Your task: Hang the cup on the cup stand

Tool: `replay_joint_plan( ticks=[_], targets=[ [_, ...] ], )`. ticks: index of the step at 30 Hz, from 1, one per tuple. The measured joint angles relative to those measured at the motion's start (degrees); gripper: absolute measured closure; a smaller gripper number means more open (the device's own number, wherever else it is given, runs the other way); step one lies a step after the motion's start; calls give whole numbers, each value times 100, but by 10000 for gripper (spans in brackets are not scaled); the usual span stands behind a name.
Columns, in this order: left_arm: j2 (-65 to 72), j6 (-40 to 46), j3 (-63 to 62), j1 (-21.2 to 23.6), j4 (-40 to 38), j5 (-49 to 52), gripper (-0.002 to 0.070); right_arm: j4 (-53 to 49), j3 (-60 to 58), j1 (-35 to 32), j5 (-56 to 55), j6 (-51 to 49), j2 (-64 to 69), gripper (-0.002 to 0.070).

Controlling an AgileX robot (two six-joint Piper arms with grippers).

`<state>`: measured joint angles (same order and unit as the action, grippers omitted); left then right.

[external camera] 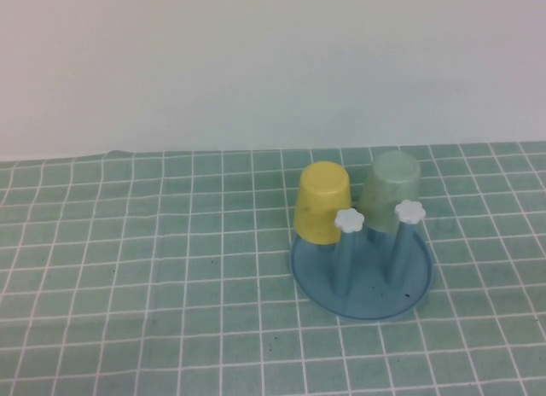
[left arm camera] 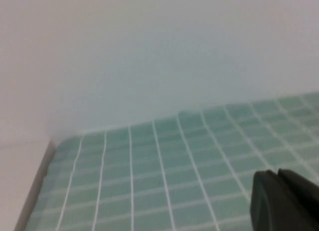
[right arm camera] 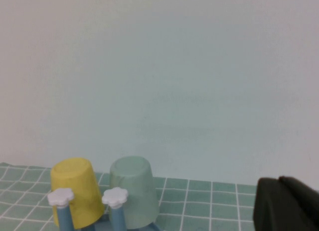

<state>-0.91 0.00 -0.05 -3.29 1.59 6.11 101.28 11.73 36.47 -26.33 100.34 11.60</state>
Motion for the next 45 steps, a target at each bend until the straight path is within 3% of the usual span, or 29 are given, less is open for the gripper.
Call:
replay_joint_plan(
  ticks=[3,7,35,39,45],
  targets=[
    [8,0,11,245,2,680,676,0,-9,0,0,0,0,678],
    [8,0,24,245,-21,1369,676,5,-9,0,0,0,0,678],
    [8,0,24,195,-69,1269,676,13,-9,-32,3,0,0,678],
    [8,0,24,195,-69,1269,676,13,-9,-527,14,0,0,678],
    [8,0,24,195,-69,1266,676,13,-9,-2042,87,-65,0,678]
  ],
)
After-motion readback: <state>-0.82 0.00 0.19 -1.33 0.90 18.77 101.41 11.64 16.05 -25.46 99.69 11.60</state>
